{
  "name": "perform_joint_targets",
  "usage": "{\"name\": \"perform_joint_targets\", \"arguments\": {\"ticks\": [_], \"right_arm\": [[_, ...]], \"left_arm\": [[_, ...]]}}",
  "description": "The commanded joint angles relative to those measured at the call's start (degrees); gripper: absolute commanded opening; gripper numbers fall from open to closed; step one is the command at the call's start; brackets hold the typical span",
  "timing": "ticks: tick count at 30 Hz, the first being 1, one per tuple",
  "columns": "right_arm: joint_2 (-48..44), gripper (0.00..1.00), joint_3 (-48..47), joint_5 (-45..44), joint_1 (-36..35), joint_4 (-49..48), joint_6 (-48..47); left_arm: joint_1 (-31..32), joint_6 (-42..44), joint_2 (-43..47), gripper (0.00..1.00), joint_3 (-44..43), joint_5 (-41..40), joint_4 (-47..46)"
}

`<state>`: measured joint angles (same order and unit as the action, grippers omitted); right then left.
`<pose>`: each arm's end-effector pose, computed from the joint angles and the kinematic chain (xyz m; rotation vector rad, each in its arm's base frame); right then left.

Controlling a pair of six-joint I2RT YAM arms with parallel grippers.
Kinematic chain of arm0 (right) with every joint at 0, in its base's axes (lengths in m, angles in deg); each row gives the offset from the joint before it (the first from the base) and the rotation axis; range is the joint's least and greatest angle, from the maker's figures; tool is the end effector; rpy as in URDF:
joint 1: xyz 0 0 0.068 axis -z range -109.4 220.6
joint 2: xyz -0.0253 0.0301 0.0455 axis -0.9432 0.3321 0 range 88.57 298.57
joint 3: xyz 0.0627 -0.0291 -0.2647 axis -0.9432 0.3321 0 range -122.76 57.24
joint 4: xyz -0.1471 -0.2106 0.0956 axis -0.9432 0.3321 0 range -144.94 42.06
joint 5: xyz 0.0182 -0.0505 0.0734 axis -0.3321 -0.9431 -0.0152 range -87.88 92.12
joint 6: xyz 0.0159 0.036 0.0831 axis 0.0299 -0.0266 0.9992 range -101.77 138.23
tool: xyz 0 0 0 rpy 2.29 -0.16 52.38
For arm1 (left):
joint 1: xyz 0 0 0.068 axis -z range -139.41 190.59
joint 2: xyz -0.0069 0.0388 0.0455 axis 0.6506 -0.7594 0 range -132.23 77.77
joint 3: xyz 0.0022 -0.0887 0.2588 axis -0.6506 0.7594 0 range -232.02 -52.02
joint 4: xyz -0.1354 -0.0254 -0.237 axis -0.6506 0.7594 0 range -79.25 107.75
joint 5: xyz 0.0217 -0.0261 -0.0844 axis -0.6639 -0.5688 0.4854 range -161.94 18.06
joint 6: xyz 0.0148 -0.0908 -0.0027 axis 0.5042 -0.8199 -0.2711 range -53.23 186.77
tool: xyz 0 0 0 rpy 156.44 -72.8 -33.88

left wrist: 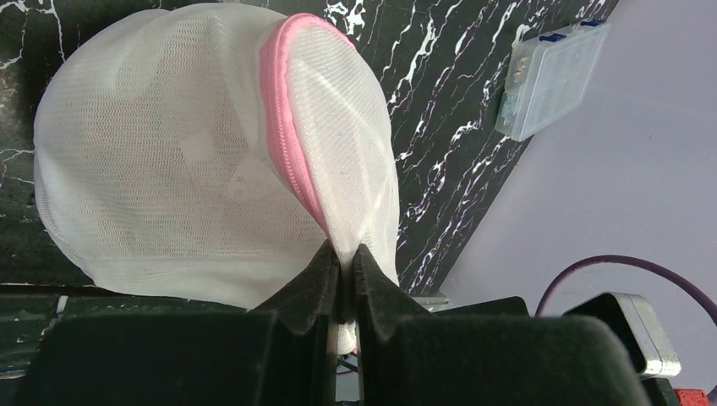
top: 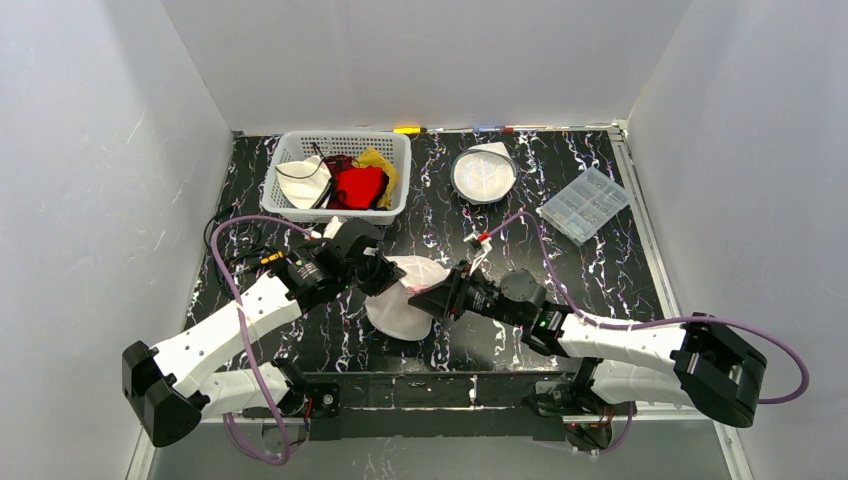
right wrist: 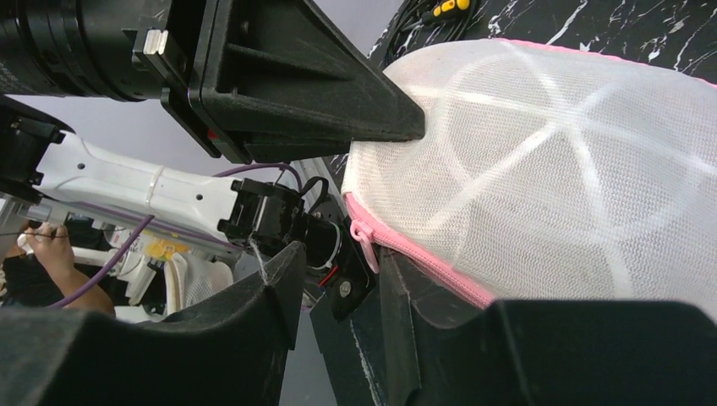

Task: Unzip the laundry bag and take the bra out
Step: Adjust the laundry bag at the center of the board.

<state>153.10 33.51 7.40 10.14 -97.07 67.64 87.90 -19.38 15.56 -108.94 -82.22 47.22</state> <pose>0.1399 0.2623 0.2327 -0.2550 1.7629 1.5375 0.1976 -0.1925 0.2802 -0.9236 2.3180 -0.9367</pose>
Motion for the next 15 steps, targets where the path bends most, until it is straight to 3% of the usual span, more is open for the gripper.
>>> {"name": "perform_joint_targets", "arguments": {"ticks": [1,15], "right_arm": [[-1.1,0.44,0.5,-3.7,-0.1,-3.2,0.3],[-1.4,0.30,0.8,-6.9,-0.1,-2.4,1.0]], "left_arm": [[-0.1,-0.2,0.4,0.00,0.9,0.4,1.3],[-0.2,-0.1,0.9,0.00,1.5,0.7,1.2]]}}
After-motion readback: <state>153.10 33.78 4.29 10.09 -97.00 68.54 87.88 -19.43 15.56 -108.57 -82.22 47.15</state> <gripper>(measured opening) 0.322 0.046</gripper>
